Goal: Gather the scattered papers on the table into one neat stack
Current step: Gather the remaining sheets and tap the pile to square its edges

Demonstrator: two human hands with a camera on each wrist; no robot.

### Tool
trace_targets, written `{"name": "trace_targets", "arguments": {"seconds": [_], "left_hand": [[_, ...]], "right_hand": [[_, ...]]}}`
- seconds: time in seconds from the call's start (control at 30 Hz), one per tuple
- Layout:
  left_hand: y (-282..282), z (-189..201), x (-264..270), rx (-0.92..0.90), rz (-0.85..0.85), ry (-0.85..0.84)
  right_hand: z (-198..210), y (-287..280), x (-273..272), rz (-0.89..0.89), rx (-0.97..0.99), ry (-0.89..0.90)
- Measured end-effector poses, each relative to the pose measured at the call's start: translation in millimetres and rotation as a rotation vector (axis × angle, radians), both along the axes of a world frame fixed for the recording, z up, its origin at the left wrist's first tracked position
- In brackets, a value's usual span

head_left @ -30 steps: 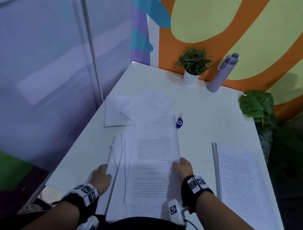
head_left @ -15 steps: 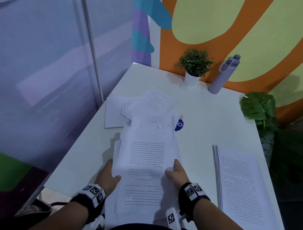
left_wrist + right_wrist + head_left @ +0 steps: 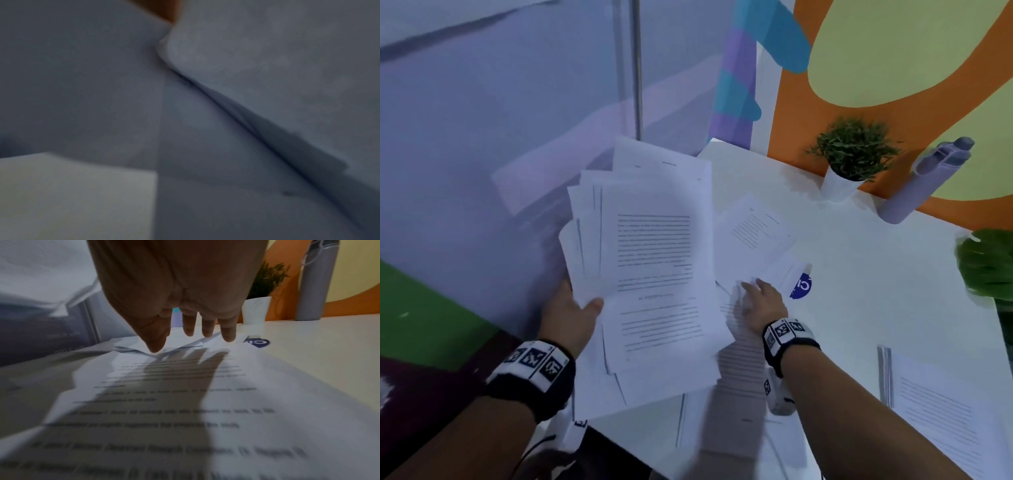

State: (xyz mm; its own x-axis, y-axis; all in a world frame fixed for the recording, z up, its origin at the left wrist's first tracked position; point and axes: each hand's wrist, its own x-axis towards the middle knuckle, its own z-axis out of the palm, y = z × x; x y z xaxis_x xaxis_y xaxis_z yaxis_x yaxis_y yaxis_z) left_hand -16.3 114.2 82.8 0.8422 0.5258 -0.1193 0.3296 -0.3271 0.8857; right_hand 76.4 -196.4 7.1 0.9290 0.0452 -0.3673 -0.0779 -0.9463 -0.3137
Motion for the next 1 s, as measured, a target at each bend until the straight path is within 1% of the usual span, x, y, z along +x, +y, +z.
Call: {"name": "trace_targets", "arguments": {"seconds": [0.1, 0.2, 0.3, 0.4, 0.53, 0.67, 0.77, 0.83, 0.9, 0.93, 1.0], "left_hand": [[3.9, 0.2, -1.1, -0.009, 0.007, -0.029], [8.9, -4.6, -3.2, -0.003, 0.019, -0.02], [13.8, -11.2, -4.7, -0.027, 0.023, -0.012], [15.0, -17.7, -3.0, -0.071, 0.003, 0.033], [14.0, -30.1, 0.5, -0.088, -0.098, 0.121], [1.3, -36.1, 7.0, -0.085, -0.267, 0.206], [-6.7, -34.9, 18.4, -0.084, -0.423, 0.287], [-10.8, -33.8, 30.7, -0.031, -0.51, 0.338], [-17.5, -31.9, 45.4, 0.055, -0.574, 0.368], [-22.2, -30.0, 52.8, 0.099, -0.593, 0.372], [-32.2, -29.9, 66.3, 0.173, -0.613, 0.391]], "right_hand": [[-0.4, 15.2, 20.8, 0.06, -0.125, 0.142], [-7.4, 23.0, 27.9, 0.117, -0.142, 0.233], [-17.4, 22.0, 21.0, 0.169, -0.164, 0.24], [-18.6, 14.5, 3.0, 0.198, -0.159, 0.215], [-17.1, -0.3, -33.7, 0.263, -0.148, 0.21], [-15.9, -15.3, -76.9, 0.322, -0.153, 0.221], [-15.5, -24.9, -99.1, 0.346, -0.125, 0.218], [-17.2, -33.2, -108.0, 0.297, -0.039, 0.18], [-16.2, -43.9, -116.5, 0.191, 0.036, 0.049], [-15.4, -50.0, -120.4, 0.102, 0.049, -0.032], [-11.6, -63.7, -129.3, -0.21, 0.081, -0.124]]}}
